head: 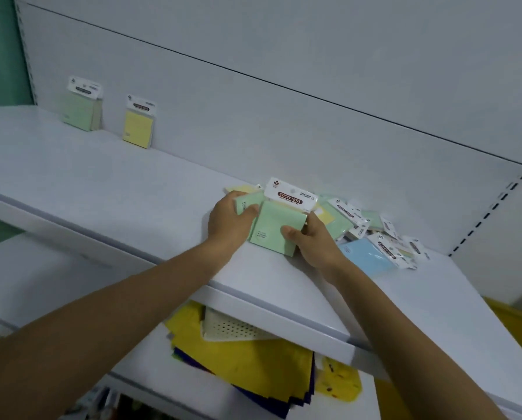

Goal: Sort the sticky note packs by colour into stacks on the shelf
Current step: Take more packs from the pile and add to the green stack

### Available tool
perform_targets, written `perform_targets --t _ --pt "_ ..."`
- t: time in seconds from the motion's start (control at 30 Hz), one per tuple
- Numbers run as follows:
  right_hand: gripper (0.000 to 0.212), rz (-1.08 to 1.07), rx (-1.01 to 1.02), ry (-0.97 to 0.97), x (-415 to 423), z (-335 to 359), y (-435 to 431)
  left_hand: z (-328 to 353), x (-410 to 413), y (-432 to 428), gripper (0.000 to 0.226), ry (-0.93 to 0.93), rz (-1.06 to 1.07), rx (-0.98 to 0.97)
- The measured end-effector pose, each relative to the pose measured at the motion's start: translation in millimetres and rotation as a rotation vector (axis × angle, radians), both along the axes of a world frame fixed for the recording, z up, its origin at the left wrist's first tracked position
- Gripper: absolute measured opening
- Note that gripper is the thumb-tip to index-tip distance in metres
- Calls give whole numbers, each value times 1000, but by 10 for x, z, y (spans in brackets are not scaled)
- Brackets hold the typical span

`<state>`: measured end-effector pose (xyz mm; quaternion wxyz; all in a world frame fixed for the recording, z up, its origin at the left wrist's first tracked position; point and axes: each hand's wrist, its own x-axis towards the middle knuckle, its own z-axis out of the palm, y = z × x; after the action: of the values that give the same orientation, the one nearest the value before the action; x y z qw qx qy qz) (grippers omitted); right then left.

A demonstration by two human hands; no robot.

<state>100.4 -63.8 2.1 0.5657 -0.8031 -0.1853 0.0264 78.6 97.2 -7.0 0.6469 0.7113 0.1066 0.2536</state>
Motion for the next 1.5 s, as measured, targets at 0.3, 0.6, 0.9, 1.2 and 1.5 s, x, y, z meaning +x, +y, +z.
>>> perform_targets --t 0.3,0.6,0.9,1.2,1.5 --pt "38 -131 -102 -102 -280 50 825 249 -260 1265 15 131 -437 212" --pt "34 173 115 -66 -491 430 2911 385 -1138 3339 12 34 -30 233" --pt "26 291 245 -78 -757 371 4458 139 -1903 4645 22 -87 331 -184" --pt "26 304 184 -71 -246 210 4938 136 -1544 4948 10 -55 291 -298" --pt "31 265 -50 -208 594 148 5148 387 -518 5227 8 -6 141 -124"
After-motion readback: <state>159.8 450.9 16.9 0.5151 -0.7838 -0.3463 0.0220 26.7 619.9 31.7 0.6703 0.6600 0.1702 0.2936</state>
